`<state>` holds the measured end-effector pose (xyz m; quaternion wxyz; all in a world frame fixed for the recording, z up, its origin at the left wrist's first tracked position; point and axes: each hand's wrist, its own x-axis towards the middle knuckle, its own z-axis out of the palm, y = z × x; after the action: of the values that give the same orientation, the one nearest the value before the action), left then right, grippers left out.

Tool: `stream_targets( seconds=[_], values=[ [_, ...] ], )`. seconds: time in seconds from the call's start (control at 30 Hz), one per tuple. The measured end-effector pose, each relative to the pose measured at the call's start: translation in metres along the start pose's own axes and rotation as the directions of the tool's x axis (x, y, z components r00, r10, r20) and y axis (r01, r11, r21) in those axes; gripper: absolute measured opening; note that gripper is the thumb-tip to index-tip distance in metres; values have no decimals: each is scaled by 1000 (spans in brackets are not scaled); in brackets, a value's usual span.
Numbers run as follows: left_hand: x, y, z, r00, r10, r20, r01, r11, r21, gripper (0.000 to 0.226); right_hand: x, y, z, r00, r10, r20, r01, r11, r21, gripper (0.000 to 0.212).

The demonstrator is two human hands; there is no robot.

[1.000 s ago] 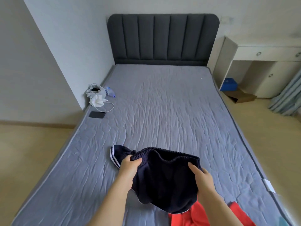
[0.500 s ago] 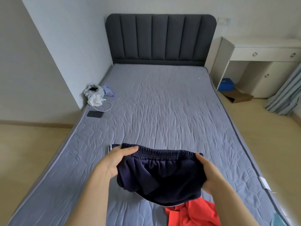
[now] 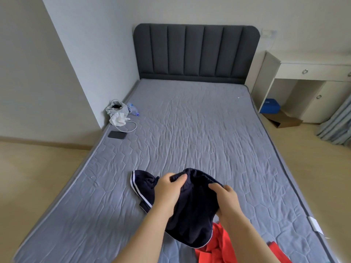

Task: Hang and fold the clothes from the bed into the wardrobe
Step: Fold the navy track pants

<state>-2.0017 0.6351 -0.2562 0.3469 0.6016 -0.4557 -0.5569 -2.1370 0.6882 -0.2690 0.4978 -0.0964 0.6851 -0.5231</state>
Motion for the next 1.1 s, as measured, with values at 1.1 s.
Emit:
stream_targets(
  seconds=[1.1],
  values=[
    [17, 22, -37, 912, 185, 365, -282, 931, 232, 44, -10, -41, 1, 739, -461, 490, 645, 275, -713, 61]
  ],
)
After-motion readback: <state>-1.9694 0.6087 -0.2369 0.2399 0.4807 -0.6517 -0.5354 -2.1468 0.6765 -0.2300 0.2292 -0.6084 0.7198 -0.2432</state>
